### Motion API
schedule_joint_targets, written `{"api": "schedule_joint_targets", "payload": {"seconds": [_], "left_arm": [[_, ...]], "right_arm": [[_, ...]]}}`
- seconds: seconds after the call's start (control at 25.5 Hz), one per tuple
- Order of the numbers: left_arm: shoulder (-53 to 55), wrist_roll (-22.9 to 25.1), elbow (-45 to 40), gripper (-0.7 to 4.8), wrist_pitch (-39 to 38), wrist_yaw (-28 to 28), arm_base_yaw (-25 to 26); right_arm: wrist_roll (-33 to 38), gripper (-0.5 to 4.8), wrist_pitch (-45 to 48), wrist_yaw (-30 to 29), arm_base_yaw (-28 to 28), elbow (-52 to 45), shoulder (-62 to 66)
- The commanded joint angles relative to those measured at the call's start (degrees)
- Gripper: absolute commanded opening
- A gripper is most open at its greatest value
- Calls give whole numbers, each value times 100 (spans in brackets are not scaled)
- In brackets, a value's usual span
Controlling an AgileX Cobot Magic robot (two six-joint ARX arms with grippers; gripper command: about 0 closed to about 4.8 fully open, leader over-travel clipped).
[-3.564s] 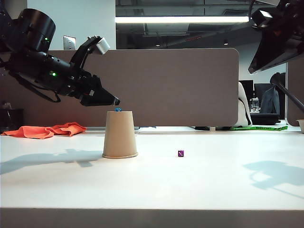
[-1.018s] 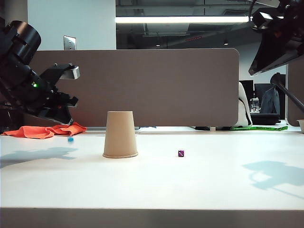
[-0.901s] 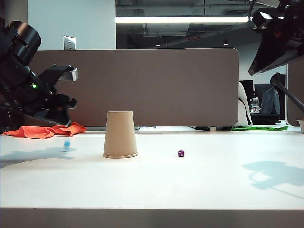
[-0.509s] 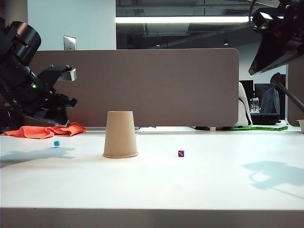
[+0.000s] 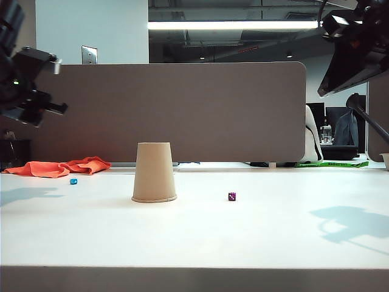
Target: Throw the dice onto the paper cup, compare its value with the values of the other dice on the table, place the die with the higher value on the paper cup, and take no action if both dice have the same value.
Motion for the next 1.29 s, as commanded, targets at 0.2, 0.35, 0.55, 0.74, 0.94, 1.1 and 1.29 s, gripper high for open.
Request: {"api": "schedule_joint_targets", "payload": {"seconds": [0.2, 0.35, 0.55, 0.74, 0.94, 1.1, 1.29], "left_arm": [[-116, -44, 9, 111, -828, 1320, 470], [-111, -39, 7, 111, -1069, 2168, 601], [-105, -31, 7, 111, -1058, 2728, 636], [-107, -35, 7, 7, -1113, 2758, 636], [-131, 9, 7, -6, -1429, 3010, 636], [-332, 592, 7, -5, -1985, 3008, 636], [-678, 728, 7, -5, -2184, 2944, 675]], "right_arm": [[17, -1, 61, -22, 2, 15, -13], [17, -1, 63, -22, 2, 15, -13], [17, -1, 63, -22, 2, 15, -13], [20, -1, 258, -26, 2, 15, 13], [20, -1, 1071, -330, 7, 20, 321], [20, -1, 1440, -302, 76, 24, 717], [138, -1, 1786, -302, 76, 26, 1128]]}}
